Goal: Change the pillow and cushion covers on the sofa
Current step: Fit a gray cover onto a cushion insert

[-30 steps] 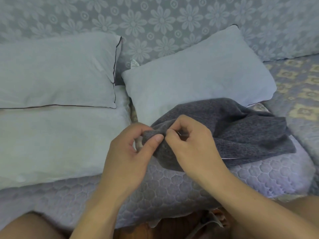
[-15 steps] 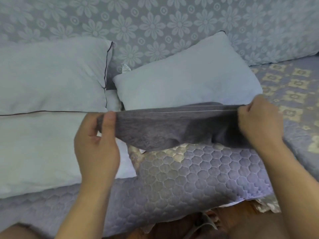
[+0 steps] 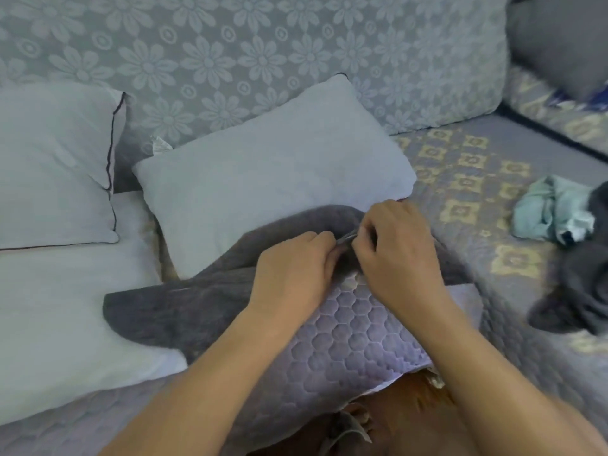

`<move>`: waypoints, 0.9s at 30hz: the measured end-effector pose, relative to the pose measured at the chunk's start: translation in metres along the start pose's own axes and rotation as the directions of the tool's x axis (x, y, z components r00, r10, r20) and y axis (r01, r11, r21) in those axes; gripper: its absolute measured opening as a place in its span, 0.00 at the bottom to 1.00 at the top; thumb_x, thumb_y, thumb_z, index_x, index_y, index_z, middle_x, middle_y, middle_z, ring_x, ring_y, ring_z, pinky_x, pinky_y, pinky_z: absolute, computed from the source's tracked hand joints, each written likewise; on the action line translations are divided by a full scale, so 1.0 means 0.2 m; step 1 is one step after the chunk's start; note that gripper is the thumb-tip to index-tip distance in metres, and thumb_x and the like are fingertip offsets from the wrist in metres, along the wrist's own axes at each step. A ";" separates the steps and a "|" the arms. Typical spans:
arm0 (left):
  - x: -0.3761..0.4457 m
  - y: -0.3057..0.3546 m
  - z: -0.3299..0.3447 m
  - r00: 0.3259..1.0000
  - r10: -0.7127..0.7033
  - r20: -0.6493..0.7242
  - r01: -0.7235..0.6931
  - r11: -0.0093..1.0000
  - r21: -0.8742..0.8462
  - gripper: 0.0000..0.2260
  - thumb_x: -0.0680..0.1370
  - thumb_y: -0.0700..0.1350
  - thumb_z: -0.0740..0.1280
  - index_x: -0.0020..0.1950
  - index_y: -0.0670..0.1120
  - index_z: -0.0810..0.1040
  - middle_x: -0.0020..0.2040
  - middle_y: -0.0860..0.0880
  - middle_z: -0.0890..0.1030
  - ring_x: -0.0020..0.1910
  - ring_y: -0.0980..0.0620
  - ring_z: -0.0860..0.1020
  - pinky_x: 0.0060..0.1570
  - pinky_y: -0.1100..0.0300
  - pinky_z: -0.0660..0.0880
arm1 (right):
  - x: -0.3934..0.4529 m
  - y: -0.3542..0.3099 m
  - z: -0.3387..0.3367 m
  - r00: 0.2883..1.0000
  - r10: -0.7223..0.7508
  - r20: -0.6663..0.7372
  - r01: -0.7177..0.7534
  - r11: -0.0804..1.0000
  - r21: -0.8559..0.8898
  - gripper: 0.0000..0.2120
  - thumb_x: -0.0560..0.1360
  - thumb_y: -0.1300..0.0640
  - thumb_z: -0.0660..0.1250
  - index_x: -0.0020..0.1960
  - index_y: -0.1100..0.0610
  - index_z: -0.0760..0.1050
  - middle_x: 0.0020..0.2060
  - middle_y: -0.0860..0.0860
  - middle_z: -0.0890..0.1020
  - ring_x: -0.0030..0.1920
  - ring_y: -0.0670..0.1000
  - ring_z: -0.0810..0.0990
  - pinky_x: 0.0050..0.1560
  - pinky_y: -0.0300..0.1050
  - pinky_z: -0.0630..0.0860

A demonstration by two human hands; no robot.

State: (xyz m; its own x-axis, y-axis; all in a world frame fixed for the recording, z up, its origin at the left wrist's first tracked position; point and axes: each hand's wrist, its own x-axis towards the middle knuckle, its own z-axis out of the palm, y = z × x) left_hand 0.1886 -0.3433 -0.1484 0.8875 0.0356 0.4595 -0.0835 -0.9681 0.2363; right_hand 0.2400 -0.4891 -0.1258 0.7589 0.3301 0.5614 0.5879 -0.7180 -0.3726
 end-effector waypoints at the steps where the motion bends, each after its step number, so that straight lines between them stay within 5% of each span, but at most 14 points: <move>1: 0.01 0.00 -0.01 0.999 0.034 -0.013 -0.034 0.999 0.035 0.14 0.83 0.56 0.59 0.39 0.52 0.68 0.33 0.53 0.75 0.29 0.49 0.74 0.28 0.58 0.59 | 0.01 0.06 -0.01 0.999 0.042 -0.016 -0.043 0.998 -0.042 0.08 0.74 0.62 0.61 0.36 0.59 0.67 0.33 0.52 0.71 0.38 0.55 0.68 0.38 0.55 0.65; 5: 0.02 -0.02 -0.04 0.998 0.064 0.012 -0.066 0.990 0.128 0.14 0.83 0.56 0.59 0.40 0.52 0.66 0.30 0.53 0.73 0.27 0.45 0.75 0.26 0.58 0.62 | 0.07 0.40 -0.07 0.951 0.294 -0.097 -0.306 0.941 -0.146 0.10 0.71 0.61 0.60 0.32 0.60 0.64 0.28 0.53 0.65 0.34 0.59 0.67 0.36 0.50 0.57; 10: 0.05 0.07 -0.06 0.982 0.068 0.177 -0.088 0.990 0.108 0.15 0.83 0.60 0.55 0.42 0.53 0.65 0.32 0.54 0.70 0.31 0.48 0.73 0.29 0.56 0.66 | 0.04 0.57 -0.14 0.871 0.471 -0.144 -0.480 0.876 -0.042 0.08 0.73 0.61 0.62 0.38 0.64 0.75 0.39 0.58 0.80 0.42 0.60 0.75 0.43 0.57 0.74; 14: -0.03 -0.11 -0.07 0.878 -0.080 0.473 0.018 0.991 0.134 0.06 0.82 0.57 0.61 0.57 0.58 0.69 0.46 0.55 0.80 0.42 0.51 0.78 0.39 0.53 0.75 | 0.00 0.63 -0.29 0.756 0.594 -0.274 -0.607 0.794 0.045 0.08 0.77 0.58 0.61 0.47 0.62 0.76 0.46 0.57 0.81 0.48 0.58 0.76 0.45 0.46 0.68; 16: -0.11 -0.27 -0.08 0.801 -0.246 0.547 0.111 0.957 0.267 0.09 0.82 0.59 0.59 0.56 0.56 0.71 0.49 0.51 0.82 0.46 0.47 0.80 0.46 0.50 0.79 | -0.01 0.70 -0.38 0.678 0.662 -0.318 -0.687 0.725 0.044 0.08 0.78 0.58 0.60 0.49 0.62 0.75 0.44 0.57 0.78 0.46 0.59 0.74 0.43 0.43 0.61; 19: -0.17 -0.40 -0.08 0.795 -0.444 0.413 0.320 0.886 0.336 0.18 0.82 0.63 0.54 0.55 0.53 0.75 0.51 0.45 0.80 0.49 0.40 0.80 0.50 0.46 0.79 | -0.04 0.72 -0.26 0.766 0.636 -0.093 -0.641 0.768 -0.021 0.06 0.78 0.57 0.63 0.49 0.60 0.74 0.46 0.59 0.78 0.47 0.57 0.74 0.45 0.46 0.64; 21: -0.18 -0.40 -0.06 0.769 -0.522 0.370 0.445 0.852 0.277 0.21 0.83 0.63 0.52 0.68 0.54 0.71 0.60 0.42 0.74 0.56 0.35 0.77 0.58 0.42 0.76 | -0.11 0.62 -0.08 0.827 0.475 0.300 -0.499 0.866 0.006 0.19 0.77 0.50 0.67 0.65 0.55 0.72 0.65 0.60 0.73 0.61 0.58 0.74 0.57 0.48 0.70; 23: -0.19 -0.36 0.01 0.670 -0.564 0.483 0.579 0.804 0.136 0.24 0.83 0.62 0.52 0.79 0.59 0.60 0.71 0.39 0.66 0.67 0.33 0.72 0.69 0.41 0.69 | -0.21 0.51 0.13 0.666 0.317 0.676 -0.339 0.935 -0.104 0.44 0.74 0.40 0.70 0.81 0.45 0.48 0.79 0.53 0.51 0.74 0.61 0.61 0.71 0.55 0.66; 24: -0.21 -0.34 0.06 0.622 -0.548 0.560 0.607 0.788 0.097 0.25 0.83 0.63 0.52 0.80 0.61 0.58 0.74 0.38 0.65 0.71 0.34 0.69 0.72 0.42 0.66 | -0.25 0.48 0.21 0.627 0.313 0.714 -0.247 0.948 -0.199 0.51 0.73 0.38 0.71 0.81 0.43 0.38 0.80 0.52 0.44 0.75 0.64 0.57 0.71 0.59 0.66; 25: -0.23 -0.32 0.10 0.599 -0.511 0.617 0.589 0.803 0.093 0.26 0.81 0.63 0.52 0.79 0.60 0.61 0.74 0.38 0.67 0.72 0.36 0.69 0.72 0.44 0.66 | -0.27 0.47 0.28 0.660 0.342 0.669 -0.203 0.938 -0.279 0.53 0.73 0.41 0.71 0.80 0.43 0.33 0.80 0.53 0.43 0.74 0.66 0.59 0.67 0.60 0.69; 27: -0.27 -0.29 0.16 0.623 -0.455 0.637 0.534 0.842 0.079 0.19 0.82 0.59 0.57 0.71 0.55 0.72 0.68 0.41 0.76 0.67 0.40 0.74 0.66 0.49 0.71 | -0.24 0.50 0.33 0.725 0.448 0.523 -0.302 0.889 -0.344 0.46 0.76 0.52 0.68 0.81 0.45 0.37 0.77 0.57 0.56 0.66 0.66 0.69 0.56 0.56 0.74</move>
State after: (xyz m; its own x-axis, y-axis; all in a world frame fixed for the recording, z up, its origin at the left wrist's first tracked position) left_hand 0.1599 -0.2980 -0.2151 0.8792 0.3043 -0.3665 0.4392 -0.8158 0.3762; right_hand 0.2811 -0.5368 -0.2380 0.9602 0.2378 -0.1463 0.1973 -0.9487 -0.2469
